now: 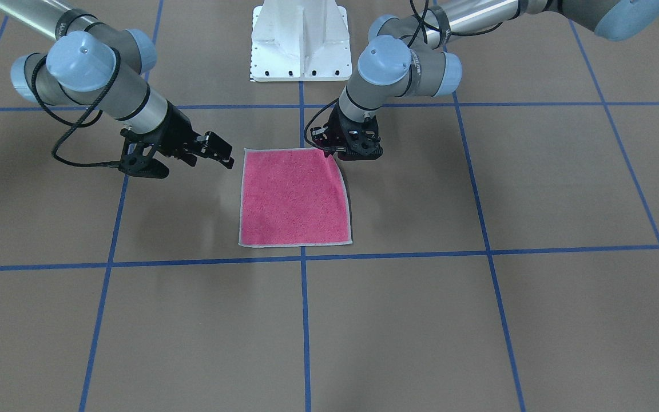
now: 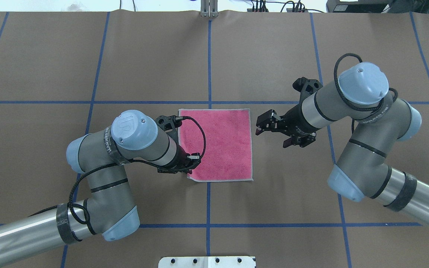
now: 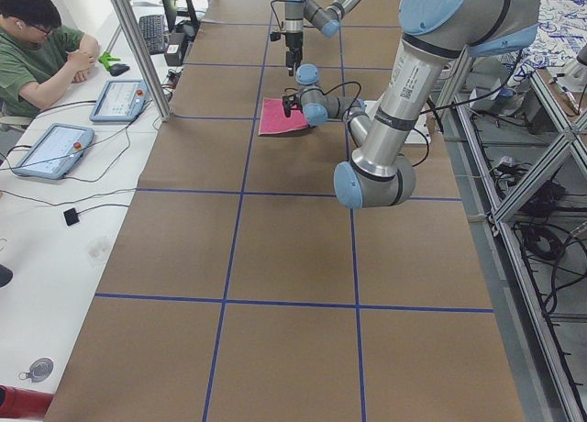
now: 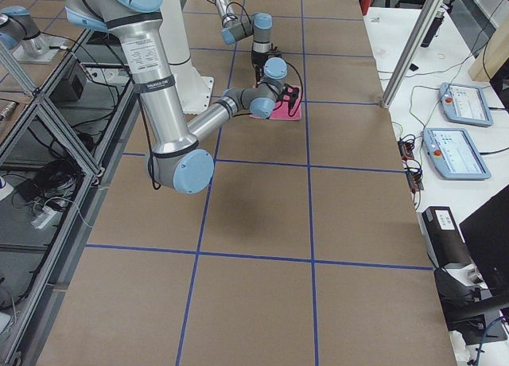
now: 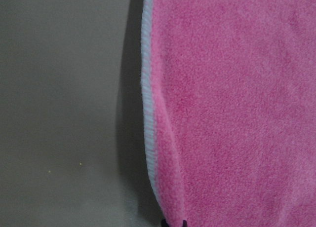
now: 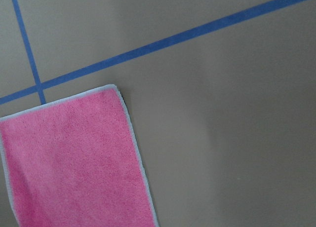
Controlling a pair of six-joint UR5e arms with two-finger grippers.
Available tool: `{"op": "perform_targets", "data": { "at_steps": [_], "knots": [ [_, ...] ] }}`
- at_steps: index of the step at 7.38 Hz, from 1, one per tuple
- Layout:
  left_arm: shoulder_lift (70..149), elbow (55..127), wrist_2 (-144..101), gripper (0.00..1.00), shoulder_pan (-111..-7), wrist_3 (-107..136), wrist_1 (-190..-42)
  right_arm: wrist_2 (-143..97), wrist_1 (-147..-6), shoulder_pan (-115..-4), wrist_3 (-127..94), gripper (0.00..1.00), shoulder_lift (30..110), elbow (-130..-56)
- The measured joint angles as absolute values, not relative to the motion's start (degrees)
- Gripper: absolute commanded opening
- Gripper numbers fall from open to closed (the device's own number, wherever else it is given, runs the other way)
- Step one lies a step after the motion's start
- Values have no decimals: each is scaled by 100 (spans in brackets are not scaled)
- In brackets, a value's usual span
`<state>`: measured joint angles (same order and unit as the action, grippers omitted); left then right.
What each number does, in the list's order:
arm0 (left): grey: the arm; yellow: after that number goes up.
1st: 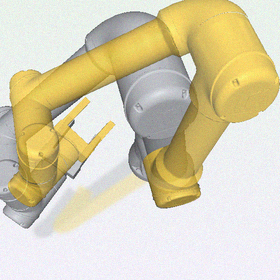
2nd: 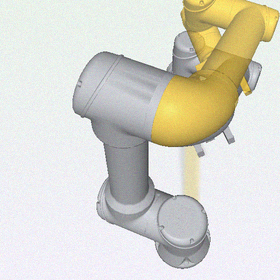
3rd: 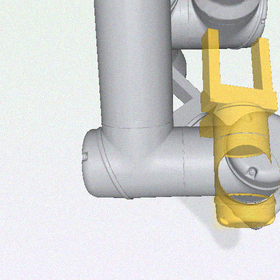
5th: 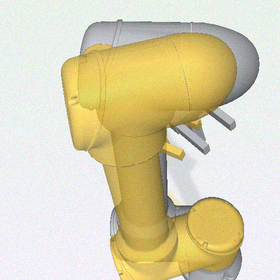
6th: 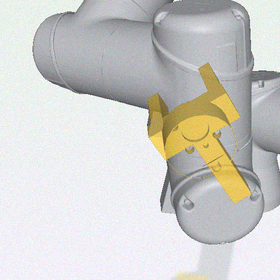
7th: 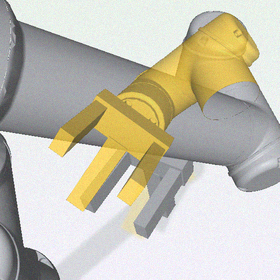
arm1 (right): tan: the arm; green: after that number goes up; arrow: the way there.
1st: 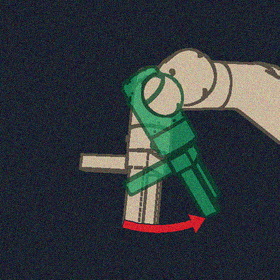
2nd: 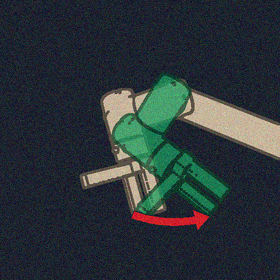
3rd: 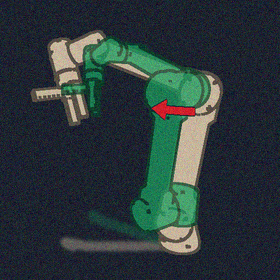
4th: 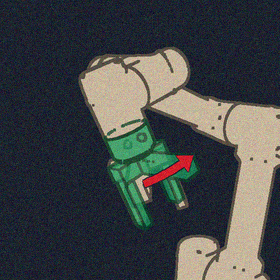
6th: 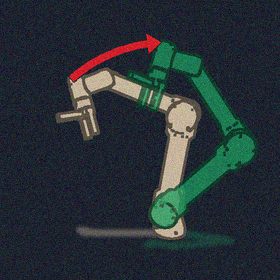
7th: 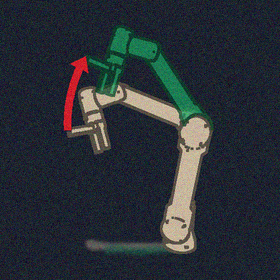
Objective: Fold towel twice with both arms
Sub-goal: 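Lower the right gripper onto the towel's opposite near corner and grasp it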
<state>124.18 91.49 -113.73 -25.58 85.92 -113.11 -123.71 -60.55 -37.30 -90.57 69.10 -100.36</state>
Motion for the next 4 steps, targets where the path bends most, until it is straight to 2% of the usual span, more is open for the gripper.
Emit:
{"op": "perform_targets", "data": {
  "at_steps": [2, 4],
  "knots": [
    [12430, 9150, -11373, 0, -2558, 8590, -11312, -11886, -6067, -3323, -9373, 98, 6785, -9949],
    [12449, 9144, -11373, 0, -2558, 8591, -11311, -11666, -6071, -3084, -9426, 92, 6723, -9823]
  ]
}}
